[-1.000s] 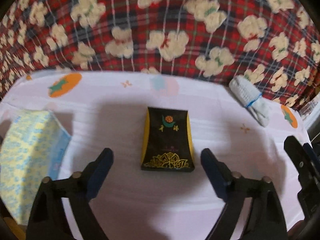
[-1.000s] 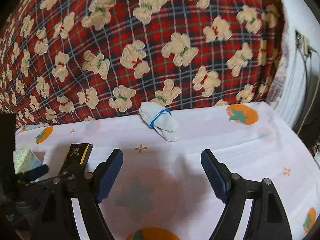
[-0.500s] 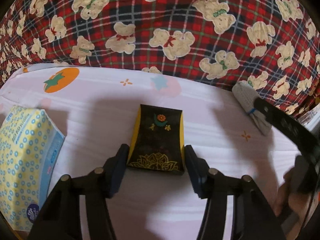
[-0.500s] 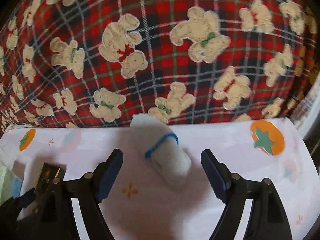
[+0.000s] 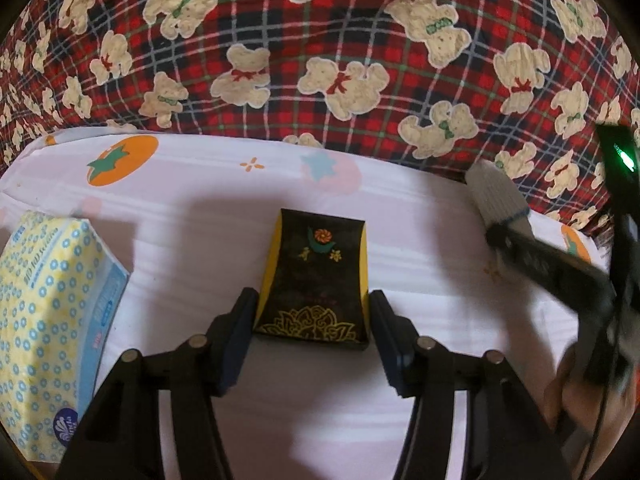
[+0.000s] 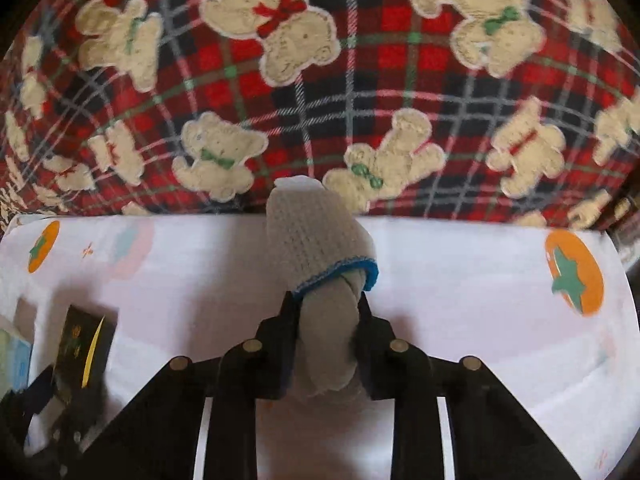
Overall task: Organize soft objects
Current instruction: 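Grasp the black-and-gold box with the left tool while the right tool grasps the white glove, then lift and carry the box and glove over the tin with both tools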
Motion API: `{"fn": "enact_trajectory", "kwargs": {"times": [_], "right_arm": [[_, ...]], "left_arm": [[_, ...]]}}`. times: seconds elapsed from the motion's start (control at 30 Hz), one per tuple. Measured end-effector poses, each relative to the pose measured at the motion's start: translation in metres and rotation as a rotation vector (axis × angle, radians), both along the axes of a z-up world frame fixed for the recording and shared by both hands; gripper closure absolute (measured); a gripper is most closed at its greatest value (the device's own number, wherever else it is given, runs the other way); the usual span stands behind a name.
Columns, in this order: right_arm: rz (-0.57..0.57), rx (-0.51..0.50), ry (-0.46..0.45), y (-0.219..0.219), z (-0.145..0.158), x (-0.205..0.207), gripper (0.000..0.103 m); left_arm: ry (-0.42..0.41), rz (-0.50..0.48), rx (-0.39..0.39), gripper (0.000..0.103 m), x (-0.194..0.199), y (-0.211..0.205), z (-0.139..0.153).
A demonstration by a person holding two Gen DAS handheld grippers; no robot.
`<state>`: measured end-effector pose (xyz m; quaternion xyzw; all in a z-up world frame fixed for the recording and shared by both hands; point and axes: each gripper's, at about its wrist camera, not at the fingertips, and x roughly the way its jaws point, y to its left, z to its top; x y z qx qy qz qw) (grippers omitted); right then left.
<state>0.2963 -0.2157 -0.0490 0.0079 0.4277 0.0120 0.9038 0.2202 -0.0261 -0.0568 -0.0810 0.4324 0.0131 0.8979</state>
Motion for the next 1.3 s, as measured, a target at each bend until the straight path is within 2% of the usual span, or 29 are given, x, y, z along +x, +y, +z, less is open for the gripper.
{"fn": "enact_trajectory", "kwargs": {"times": [0.13, 0.2, 0.33, 0.43, 0.5, 0.63, 0.8, 1.03, 1.3], "right_arm": [[-0.049, 0.014, -0.070, 0.003, 0.014, -0.044, 0.076], [-0.066, 0.018, -0.108, 0.008, 0.022, -0.072, 0.076], [-0.102, 0.068, -0.179, 0.012, 0.036, -0.127, 0.076], [-0.119, 0.059, -0.227, 0.016, 0.035, -0.164, 0.076], [-0.128, 0.034, -0.251, 0.028, 0.032, -0.176, 0.076], [-0.170, 0.067, -0.280, 0.033, 0.034, -0.208, 0.076], [-0.194, 0.047, -0.344, 0.044, 0.038, -0.242, 0.076], [-0.216, 0.029, -0.417, 0.057, 0.045, -0.276, 0.076], [-0.217, 0.029, -0.471, 0.067, 0.049, -0.306, 0.076]], "left_arm": [[-0.024, -0.024, -0.054, 0.048, -0.004, 0.003, 0.002], [-0.063, -0.038, -0.072, 0.048, -0.012, 0.003, 0.007], [-0.196, -0.085, -0.019, 0.048, -0.042, -0.008, 0.026], [-0.260, -0.106, 0.020, 0.048, -0.067, -0.010, 0.034], [-0.269, -0.108, 0.022, 0.048, -0.080, -0.008, 0.036], [-0.307, -0.091, 0.035, 0.048, -0.105, 0.001, 0.042], [-0.344, -0.097, 0.030, 0.048, -0.135, 0.010, 0.045], [-0.415, -0.098, 0.000, 0.048, -0.167, 0.022, 0.050], [-0.463, -0.108, 0.037, 0.048, -0.194, 0.022, 0.056]]}}
